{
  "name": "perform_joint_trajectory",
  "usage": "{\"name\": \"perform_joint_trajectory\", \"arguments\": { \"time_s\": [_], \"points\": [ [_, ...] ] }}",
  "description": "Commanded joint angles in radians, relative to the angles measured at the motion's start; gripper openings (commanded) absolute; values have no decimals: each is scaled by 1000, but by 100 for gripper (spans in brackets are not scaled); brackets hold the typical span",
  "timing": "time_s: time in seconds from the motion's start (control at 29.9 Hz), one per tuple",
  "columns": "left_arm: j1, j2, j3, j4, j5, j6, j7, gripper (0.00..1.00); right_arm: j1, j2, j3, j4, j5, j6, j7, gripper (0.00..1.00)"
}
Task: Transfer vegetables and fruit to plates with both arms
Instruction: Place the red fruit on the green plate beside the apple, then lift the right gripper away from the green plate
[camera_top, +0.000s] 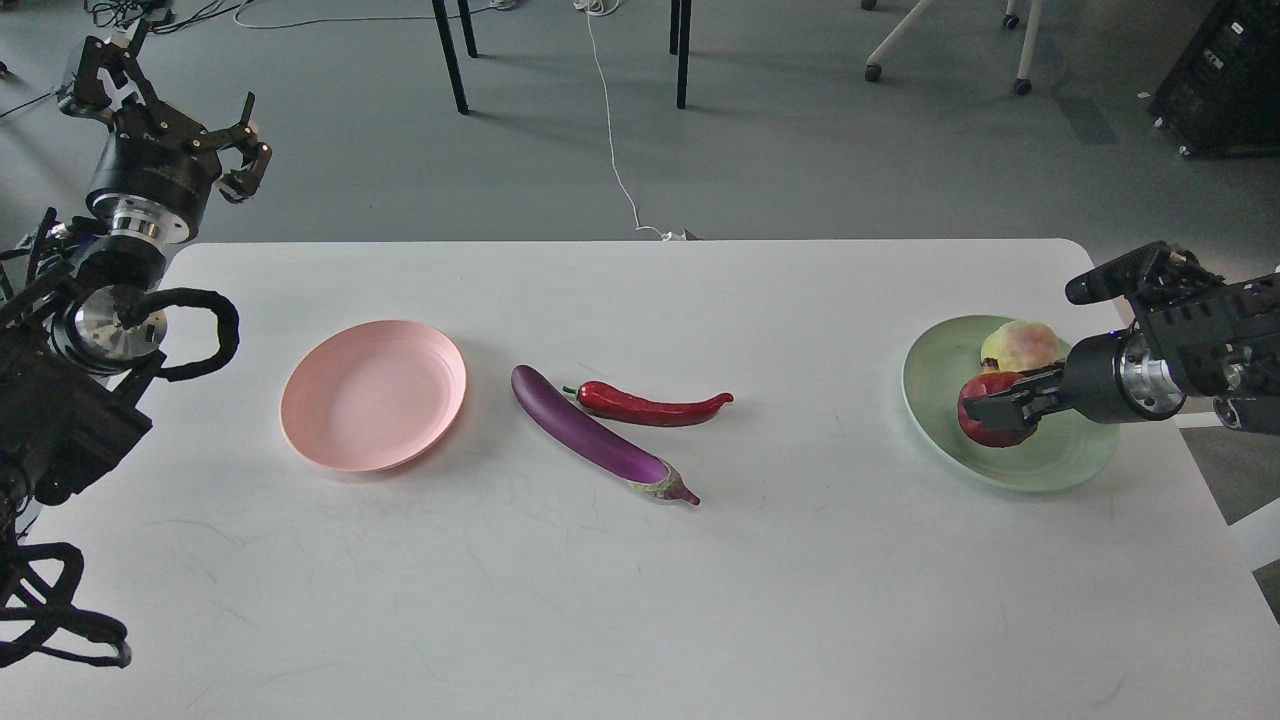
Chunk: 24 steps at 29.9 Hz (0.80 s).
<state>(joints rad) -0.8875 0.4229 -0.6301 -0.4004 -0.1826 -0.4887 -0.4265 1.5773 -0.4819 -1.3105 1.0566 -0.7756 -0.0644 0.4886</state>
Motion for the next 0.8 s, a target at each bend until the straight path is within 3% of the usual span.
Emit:
{"name": "perform_joint_trajectory", "arguments": {
  "time_s": [0.0,0.3,0.57,0.77],
  "points": [
    [-1,-3,1,0,0,0,-1,98,-16,-4,4,-3,4,-2,0,94],
    [-8,0,3,-31,5,0,8,98,13,-130,143,-10,10,1,0,96],
    [-24,103,3,-216,9,0,6,98,-91,-253,607,-46,18,31,0,98],
    [-53,128,15,-271,170,0,8,98,-249,-290,998,-33,114,28,0,98]
  ]
}}
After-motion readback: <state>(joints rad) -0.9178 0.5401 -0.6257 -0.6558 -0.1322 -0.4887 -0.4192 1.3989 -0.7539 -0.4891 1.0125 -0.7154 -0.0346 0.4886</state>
